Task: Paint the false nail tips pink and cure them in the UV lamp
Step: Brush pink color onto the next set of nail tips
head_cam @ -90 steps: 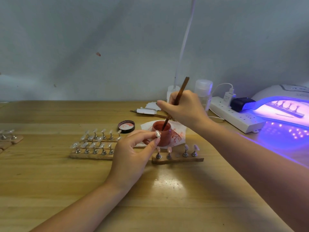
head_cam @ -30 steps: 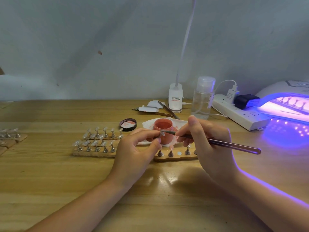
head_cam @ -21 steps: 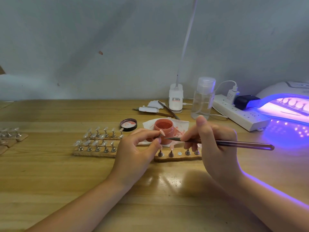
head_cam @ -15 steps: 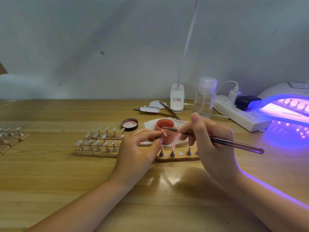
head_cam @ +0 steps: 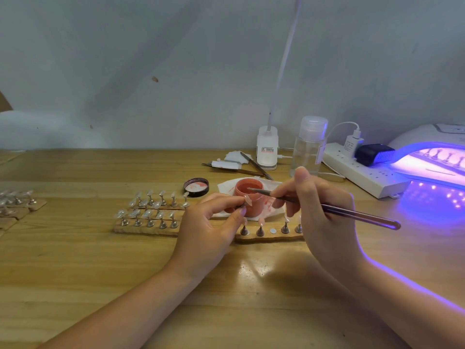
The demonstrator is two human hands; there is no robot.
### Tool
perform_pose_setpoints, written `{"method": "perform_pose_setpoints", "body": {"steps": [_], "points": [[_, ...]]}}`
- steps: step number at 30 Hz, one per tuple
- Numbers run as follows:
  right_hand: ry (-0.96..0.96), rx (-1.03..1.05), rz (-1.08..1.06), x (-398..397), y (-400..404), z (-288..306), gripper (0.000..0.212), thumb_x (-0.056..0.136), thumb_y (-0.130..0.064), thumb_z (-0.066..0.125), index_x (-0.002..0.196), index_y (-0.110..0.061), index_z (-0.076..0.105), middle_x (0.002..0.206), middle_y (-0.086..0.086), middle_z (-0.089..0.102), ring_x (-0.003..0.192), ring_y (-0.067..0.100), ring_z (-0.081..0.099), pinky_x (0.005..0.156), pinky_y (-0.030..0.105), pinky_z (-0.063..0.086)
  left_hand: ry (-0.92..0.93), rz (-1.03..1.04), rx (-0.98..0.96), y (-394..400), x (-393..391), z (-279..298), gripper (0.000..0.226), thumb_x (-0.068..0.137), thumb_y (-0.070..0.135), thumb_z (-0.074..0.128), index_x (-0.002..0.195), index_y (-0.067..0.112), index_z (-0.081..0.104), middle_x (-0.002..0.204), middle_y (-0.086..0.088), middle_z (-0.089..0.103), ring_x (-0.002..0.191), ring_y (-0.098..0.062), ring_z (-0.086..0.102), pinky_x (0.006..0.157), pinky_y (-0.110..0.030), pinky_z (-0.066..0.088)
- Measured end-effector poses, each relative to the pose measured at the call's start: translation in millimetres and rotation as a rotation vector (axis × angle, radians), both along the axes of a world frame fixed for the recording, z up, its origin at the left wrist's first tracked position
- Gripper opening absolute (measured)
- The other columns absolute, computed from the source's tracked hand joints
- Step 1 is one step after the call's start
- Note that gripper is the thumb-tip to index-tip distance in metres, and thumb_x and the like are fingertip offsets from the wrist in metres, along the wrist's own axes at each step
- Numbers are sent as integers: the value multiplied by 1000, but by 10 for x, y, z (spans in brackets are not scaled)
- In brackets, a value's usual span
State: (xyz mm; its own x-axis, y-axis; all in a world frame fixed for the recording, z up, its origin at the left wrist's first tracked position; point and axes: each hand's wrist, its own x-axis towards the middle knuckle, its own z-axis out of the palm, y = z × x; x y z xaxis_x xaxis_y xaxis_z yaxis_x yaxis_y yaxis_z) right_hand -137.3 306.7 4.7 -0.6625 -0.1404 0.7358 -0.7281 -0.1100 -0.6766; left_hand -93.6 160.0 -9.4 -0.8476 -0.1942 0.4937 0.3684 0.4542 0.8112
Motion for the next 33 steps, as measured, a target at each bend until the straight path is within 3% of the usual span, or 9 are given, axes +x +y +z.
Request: {"method": "perform_pose_setpoints", "body": {"steps": [5,9,15,20,24,30,33], "points": [[-13,-10,25,14,-9,-18,39,90,-27,42,65,-10,67,54,-12,63,51,0,58,53,8,40,3,9,-12,0,6,6,17,80,2,66,93,12,72,91,0,69,86,0,60,75,-5,40],[-48,-61,11,19,38,-22,46,89,-33,41,56,-11,65,48,1,59,43,5,53,47,12,38,2,15,-1,5,9,7,18,79,2,66,91,15,72,90,2,69,85,1,60,74,-5,40],[25,16,11,18,-7,21,34,91,-23,40,69,-16,65,55,-18,60,51,-2,57,55,6,39,-4,25,6,8,12,6,18,78,3,67,90,16,72,89,3,69,85,0,60,75,-6,41],[-8,-2,29,23,9,-7,39,89,-26,43,62,-10,65,51,-14,60,48,-2,55,51,6,39,-10,30,12,12,18,11,19,78,3,67,90,17,72,89,3,69,85,0,60,75,-7,42],[-13,21,-23,27,46,3,42,88,-34,40,57,-19,64,47,-7,58,44,4,54,47,9,37,-22,33,4,15,23,20,20,78,4,67,91,18,71,90,3,69,86,2,60,76,-7,43],[59,111,-41,21,1,44,33,90,-26,39,71,-18,64,62,-12,61,54,-6,58,54,4,39,-28,24,-18,17,27,26,21,79,5,66,95,18,70,91,5,68,87,3,59,75,-6,42],[30,100,-28,18,13,14,36,89,-29,41,67,-16,66,58,-13,60,52,-3,58,53,4,38,-25,30,-11,17,27,21,20,79,4,67,93,18,71,90,5,68,86,3,59,75,-6,42]]}}
